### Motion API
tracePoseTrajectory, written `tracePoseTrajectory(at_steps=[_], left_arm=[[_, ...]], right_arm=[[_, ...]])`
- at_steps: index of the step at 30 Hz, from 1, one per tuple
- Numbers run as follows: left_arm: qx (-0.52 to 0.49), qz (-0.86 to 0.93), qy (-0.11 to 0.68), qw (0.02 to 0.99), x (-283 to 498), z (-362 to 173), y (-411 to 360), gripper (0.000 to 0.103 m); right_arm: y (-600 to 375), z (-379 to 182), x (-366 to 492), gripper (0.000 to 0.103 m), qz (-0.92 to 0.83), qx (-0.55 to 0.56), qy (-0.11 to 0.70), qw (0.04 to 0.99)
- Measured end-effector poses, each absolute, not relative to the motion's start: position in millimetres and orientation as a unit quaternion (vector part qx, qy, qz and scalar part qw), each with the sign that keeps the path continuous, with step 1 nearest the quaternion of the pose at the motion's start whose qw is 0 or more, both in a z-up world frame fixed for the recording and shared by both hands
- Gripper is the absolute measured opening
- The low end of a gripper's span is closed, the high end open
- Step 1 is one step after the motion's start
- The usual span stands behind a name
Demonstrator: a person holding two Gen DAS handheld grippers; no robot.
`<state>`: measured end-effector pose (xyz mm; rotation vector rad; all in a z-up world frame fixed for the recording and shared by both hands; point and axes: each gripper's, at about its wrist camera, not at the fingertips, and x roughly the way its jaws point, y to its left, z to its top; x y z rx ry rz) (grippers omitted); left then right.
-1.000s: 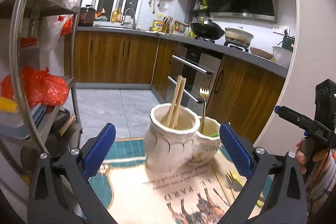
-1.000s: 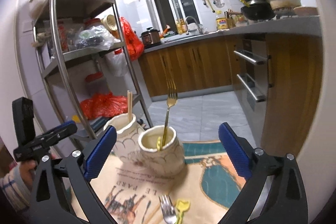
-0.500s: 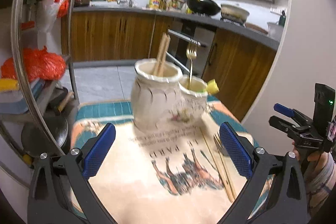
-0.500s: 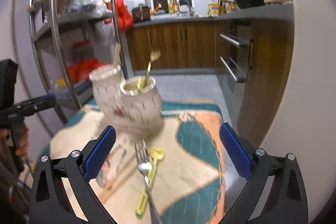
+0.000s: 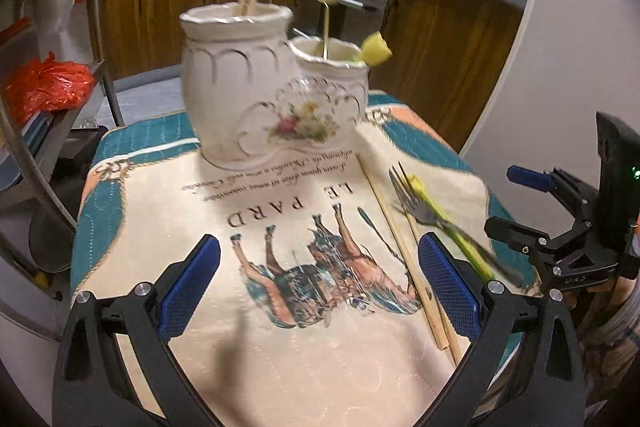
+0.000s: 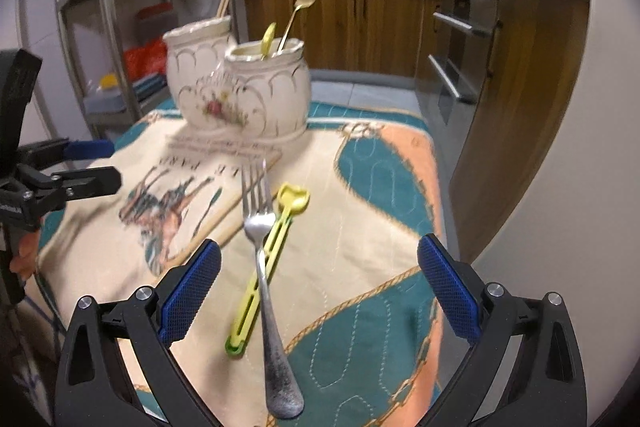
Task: Organize utensils
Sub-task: 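Move both open tools back over the remaining utensils on the mat, then grasp the silver fork with the right tool while the left grasps a chopstick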
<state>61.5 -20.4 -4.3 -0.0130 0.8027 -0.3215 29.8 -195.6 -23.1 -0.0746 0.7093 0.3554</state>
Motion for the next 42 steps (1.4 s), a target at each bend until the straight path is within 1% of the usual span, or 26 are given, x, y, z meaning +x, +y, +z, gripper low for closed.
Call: tracePoseTrajectory(at_steps=[2,3,4,5,7,8,10,11,12,16,17,18,20,21,23,25,27,29,30,31,33,39,41,42], left_arm=[[-0.002,-0.158,0.394,0.905,63,-7,-24,0.097],[0.001,-0.159,0.396,0.904,63,-10,-26,0.097],[0.002,-0.160,0.398,0.903,63,-11,-27,0.097],[0.002,-0.159,0.401,0.902,64,-13,-28,0.097],[0.002,-0.159,0.405,0.900,65,-16,-31,0.097],[0.002,-0.158,0.406,0.900,65,-17,-32,0.097],[0.003,-0.161,0.407,0.899,64,-17,-34,0.097],[0.004,-0.162,0.407,0.899,64,-17,-35,0.097],[0.005,-0.163,0.408,0.898,64,-17,-37,0.097],[0.007,-0.173,0.411,0.895,64,-19,-41,0.097],[0.007,-0.178,0.412,0.894,64,-19,-44,0.097],[0.008,-0.181,0.413,0.893,65,-19,-46,0.095],[0.014,-0.191,0.417,0.889,66,-20,-54,0.085],[0.017,-0.196,0.420,0.886,66,-21,-58,0.078],[0.017,-0.201,0.427,0.882,68,-24,-63,0.069],[0.018,-0.210,0.433,0.877,68,-26,-68,0.056],[0.020,-0.216,0.435,0.874,68,-26,-71,0.051],[0.023,-0.222,0.438,0.871,68,-27,-75,0.044],[0.025,-0.223,0.440,0.869,69,-28,-76,0.033],[0.026,-0.226,0.447,0.865,70,-31,-78,0.027],[0.026,-0.226,0.453,0.862,71,-34,-80,0.025],[0.031,-0.223,0.453,0.863,79,-36,-88,0.025],[0.039,-0.220,0.450,0.865,81,-36,-91,0.024],[0.042,-0.220,0.449,0.865,81,-36,-91,0.019]], right_arm=[[-193,-26,29,0.095,0.184,-0.044,0.349,0.918],[-192,-25,29,0.091,0.186,-0.045,0.350,0.917],[-191,-25,31,0.085,0.187,-0.045,0.353,0.916],[-190,-24,34,0.081,0.187,-0.042,0.356,0.915],[-188,-24,41,0.067,0.187,-0.036,0.364,0.912],[-187,-25,44,0.065,0.187,-0.035,0.368,0.910],[-182,-26,53,0.053,0.189,-0.032,0.379,0.905],[-180,-27,55,0.050,0.191,-0.029,0.383,0.903],[-178,-28,57,0.044,0.194,-0.026,0.390,0.900],[-176,-28,53,0.033,0.206,-0.029,0.393,0.896],[-177,-28,50,0.032,0.209,-0.030,0.395,0.894],[-177,-29,49,0.031,0.213,-0.030,0.395,0.893],[-176,-30,46,0.029,0.220,-0.032,0.394,0.892],[-176,-30,45,0.027,0.222,-0.035,0.394,0.891],[-173,-31,45,0.025,0.223,-0.041,0.395,0.890],[-170,-32,45,0.020,0.225,-0.049,0.396,0.889],[-166,-34,44,0.016,0.228,-0.061,0.397,0.887],[-163,-34,42,0.012,0.231,-0.066,0.396,0.886],[-162,-34,42,0.010,0.233,-0.069,0.396,0.886],[-161,-34,41,0.008,0.234,-0.071,0.396,0.885],[-159,-35,40,0.008,0.234,-0.081,0.395,0.885],[-153,-35,38,0.008,0.229,-0.113,0.387,0.886],[-149,-35,37,0.006,0.228,-0.127,0.383,0.886],[-148,-35,36,0.006,0.227,-0.128,0.381,0.887]])
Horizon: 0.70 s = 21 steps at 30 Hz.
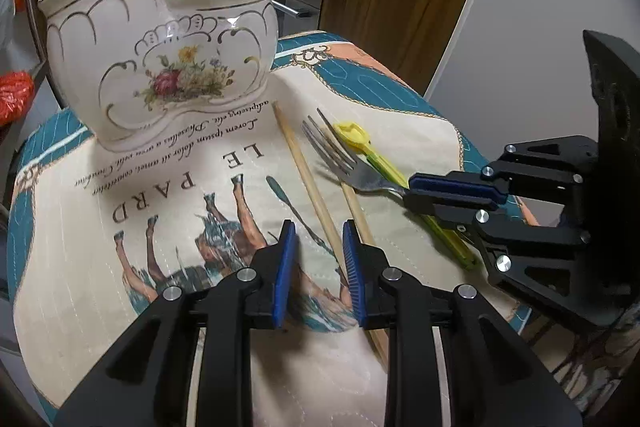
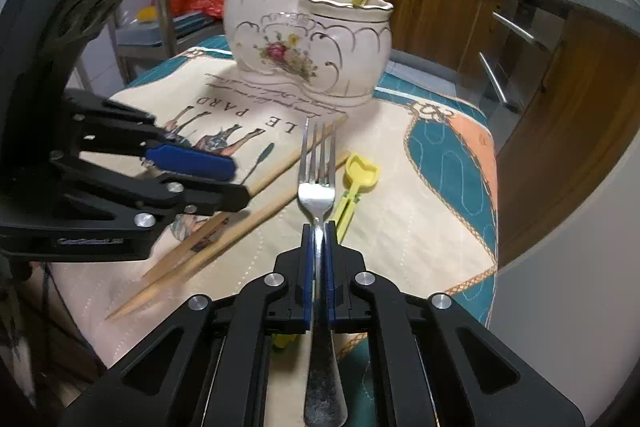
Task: Organize utensils
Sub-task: 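Grasp the silver fork with the right tool while the left grasps a chopstick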
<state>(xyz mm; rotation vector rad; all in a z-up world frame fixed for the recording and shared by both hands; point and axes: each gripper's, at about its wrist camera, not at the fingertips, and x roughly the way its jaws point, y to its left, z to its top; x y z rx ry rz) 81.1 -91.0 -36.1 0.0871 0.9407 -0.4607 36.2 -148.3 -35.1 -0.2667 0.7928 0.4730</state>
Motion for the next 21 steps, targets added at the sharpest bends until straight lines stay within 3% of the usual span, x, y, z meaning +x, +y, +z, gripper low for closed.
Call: tracePoseTrajectory(at_steps=[1,5,7,13,21], left_arm=[[0.042,-0.222,0.449,0.865,82,-36,-91,0.007],[0.045,-0.229,0.450,0.862,81,-34,-88,0.006],[0.046,-0.230,0.447,0.863,80,-31,-82,0.000],[0.059,-0.209,0.455,0.863,75,-25,-54,0.000],[0.017,-0.226,0.459,0.859,72,-16,-53,0.003]], right_arm=[[-149,-35,36,0.006,0.228,-0.127,0.380,0.887],[-154,-30,33,0.006,0.235,-0.109,0.370,0.892],[-159,-25,32,0.006,0.234,-0.100,0.359,0.898],[-179,-13,35,0.006,0.205,-0.066,0.341,0.915],[-196,-32,58,0.006,0.178,-0.045,0.392,0.902]])
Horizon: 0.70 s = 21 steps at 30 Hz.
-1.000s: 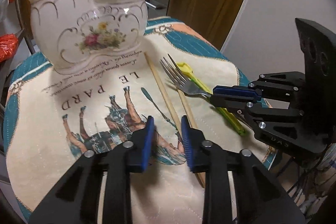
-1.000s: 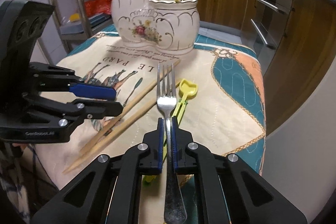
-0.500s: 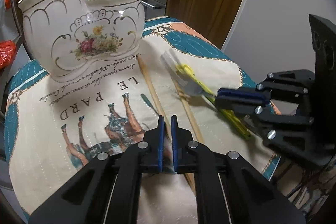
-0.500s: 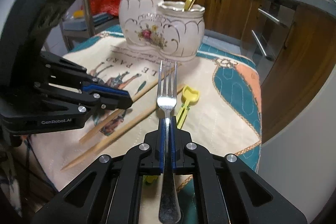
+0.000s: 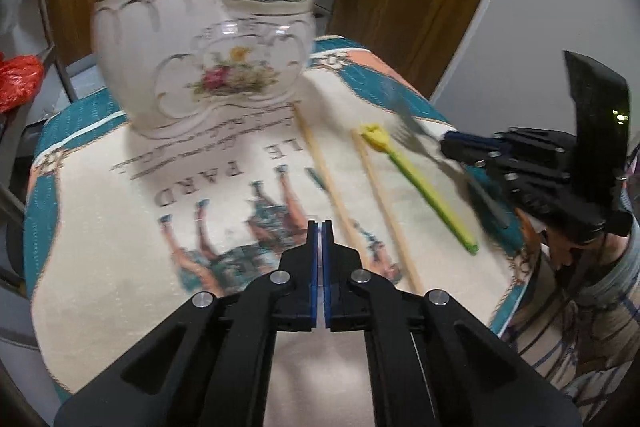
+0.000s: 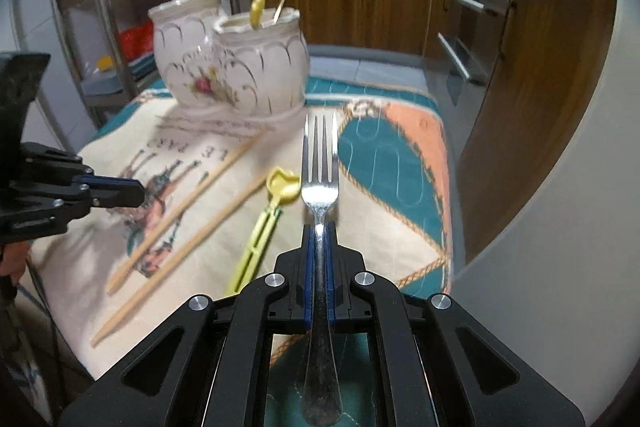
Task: Organize utensils
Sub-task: 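Grasp the silver fork with the right tool while the left grasps a chopstick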
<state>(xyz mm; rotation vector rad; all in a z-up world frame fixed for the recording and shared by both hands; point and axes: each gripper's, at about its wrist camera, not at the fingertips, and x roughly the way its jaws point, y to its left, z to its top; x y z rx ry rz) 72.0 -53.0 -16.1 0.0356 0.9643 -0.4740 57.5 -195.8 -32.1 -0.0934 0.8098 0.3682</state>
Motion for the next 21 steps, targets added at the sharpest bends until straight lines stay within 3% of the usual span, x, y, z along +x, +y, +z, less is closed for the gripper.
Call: tracePoseTrajectory(at_steps=[4,5,7,12,14,16,21], left_arm=[[0.028,-0.228,0.458,0.859,73,-18,-73,0.029],[0.036,-0.225,0.456,0.860,72,-19,-77,0.029],[0.049,-0.216,0.459,0.861,72,-21,-83,0.029],[0.060,-0.192,0.463,0.863,77,-29,-90,0.029],[0.067,-0.182,0.455,0.869,82,-32,-94,0.025],[0.076,-0.176,0.450,0.872,83,-33,-96,0.008],[0.052,-0.201,0.441,0.873,85,-30,-83,0.008]], right_arm=[[-193,-39,59,0.006,0.179,-0.054,0.410,0.893],[-193,-39,59,0.007,0.181,-0.055,0.411,0.892],[-194,-39,59,0.016,0.182,-0.061,0.416,0.889],[-196,-41,63,0.017,0.189,-0.058,0.419,0.886],[-194,-42,64,0.014,0.192,-0.059,0.415,0.887],[-191,-43,66,0.006,0.201,-0.057,0.411,0.887],[-191,-38,64,0.006,0.206,-0.048,0.396,0.893]])
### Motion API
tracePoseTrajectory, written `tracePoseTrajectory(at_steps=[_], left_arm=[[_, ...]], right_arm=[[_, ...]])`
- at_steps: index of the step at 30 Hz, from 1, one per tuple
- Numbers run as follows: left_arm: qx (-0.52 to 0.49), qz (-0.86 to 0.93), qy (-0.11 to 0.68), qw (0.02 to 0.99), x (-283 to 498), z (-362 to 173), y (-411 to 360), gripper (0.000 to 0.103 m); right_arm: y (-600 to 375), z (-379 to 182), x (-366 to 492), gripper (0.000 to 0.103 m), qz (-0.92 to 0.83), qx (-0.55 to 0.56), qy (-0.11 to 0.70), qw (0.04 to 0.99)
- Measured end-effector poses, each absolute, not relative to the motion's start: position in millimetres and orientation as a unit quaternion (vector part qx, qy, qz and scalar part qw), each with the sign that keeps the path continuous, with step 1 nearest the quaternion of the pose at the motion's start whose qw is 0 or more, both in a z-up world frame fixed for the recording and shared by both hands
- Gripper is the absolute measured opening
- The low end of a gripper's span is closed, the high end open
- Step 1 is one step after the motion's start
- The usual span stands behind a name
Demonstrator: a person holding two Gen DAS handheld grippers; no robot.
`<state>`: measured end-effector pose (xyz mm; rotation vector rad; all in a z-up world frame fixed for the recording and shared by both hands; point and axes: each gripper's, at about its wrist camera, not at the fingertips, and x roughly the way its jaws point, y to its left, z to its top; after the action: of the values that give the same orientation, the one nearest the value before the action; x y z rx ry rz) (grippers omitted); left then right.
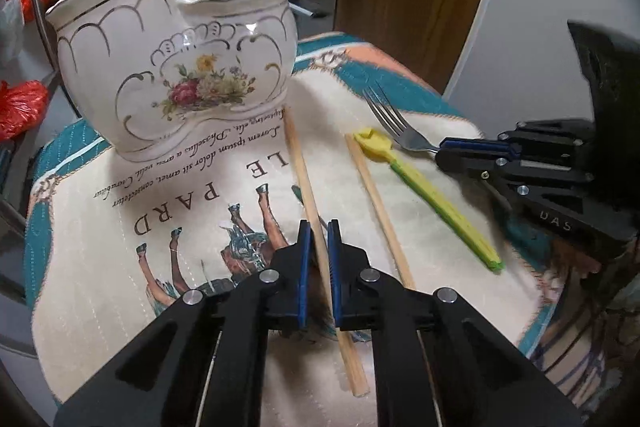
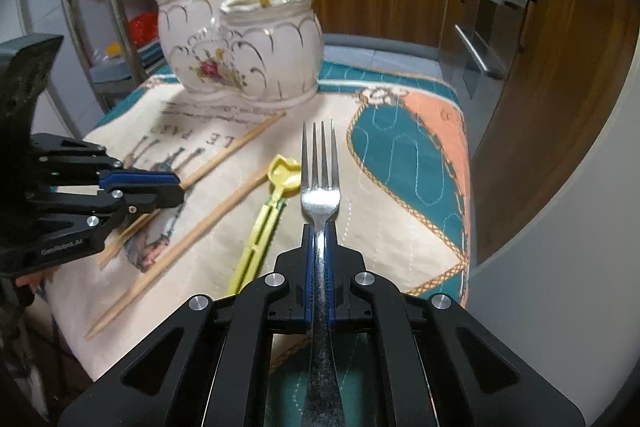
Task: Organize utensils
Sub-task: 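Grasp the silver fork with the right tool while the left grasps a chopstick, then drop the silver fork into the small cup while the left drops the chopstick into the tall cup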
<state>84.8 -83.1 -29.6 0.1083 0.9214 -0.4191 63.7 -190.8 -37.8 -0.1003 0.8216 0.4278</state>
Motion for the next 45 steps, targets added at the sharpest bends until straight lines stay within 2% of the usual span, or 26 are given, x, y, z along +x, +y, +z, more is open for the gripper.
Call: tracePoseTrajectory(at_steps=[1,12,22,33,41,45], left_arm=[[0.048,-0.202,0.438,0.875,83,-27,-78,0.006],[0.023,-0.217,0.374,0.901,64,5,-47,0.006],[0.000,-0.219,0.242,0.945,49,63,-14,0.006],[-0.122,-0.229,0.151,0.954,113,104,34,0.006],[-0.218,-0.239,0.144,0.935,178,82,57,0.006],[-0.235,-0.229,0.141,0.934,196,69,61,0.006]], right_arm=[[-191,-34,61,0.006,0.208,-0.046,0.386,0.898],[-200,11,30,0.006,0.207,-0.032,0.276,0.938],[-193,61,37,0.006,0.197,0.001,0.173,0.965],[-180,114,90,0.006,0.224,0.044,0.150,0.962],[-171,124,131,0.006,0.224,0.058,0.147,0.962],[-164,117,152,0.006,0.225,0.060,0.154,0.960]])
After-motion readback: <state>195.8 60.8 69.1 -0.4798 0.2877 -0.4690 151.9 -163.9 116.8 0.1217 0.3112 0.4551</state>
